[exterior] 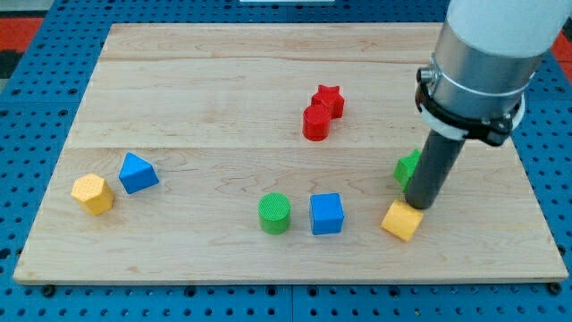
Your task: Push the green star diagonally on the top right side of the blue cube
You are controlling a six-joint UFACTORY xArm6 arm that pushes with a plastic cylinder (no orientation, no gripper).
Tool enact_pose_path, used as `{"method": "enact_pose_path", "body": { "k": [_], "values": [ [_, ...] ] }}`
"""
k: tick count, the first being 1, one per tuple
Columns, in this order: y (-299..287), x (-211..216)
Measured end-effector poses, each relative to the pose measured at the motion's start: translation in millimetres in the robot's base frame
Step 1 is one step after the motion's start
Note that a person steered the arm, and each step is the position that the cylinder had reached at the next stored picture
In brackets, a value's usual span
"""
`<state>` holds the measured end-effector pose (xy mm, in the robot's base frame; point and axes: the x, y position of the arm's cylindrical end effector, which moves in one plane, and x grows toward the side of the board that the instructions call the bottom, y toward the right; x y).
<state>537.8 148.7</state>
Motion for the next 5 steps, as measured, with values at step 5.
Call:
{"method": "enact_pose_path", "body": {
  "k": [5],
  "values": [
    [-194.9,15.7]
  ]
}}
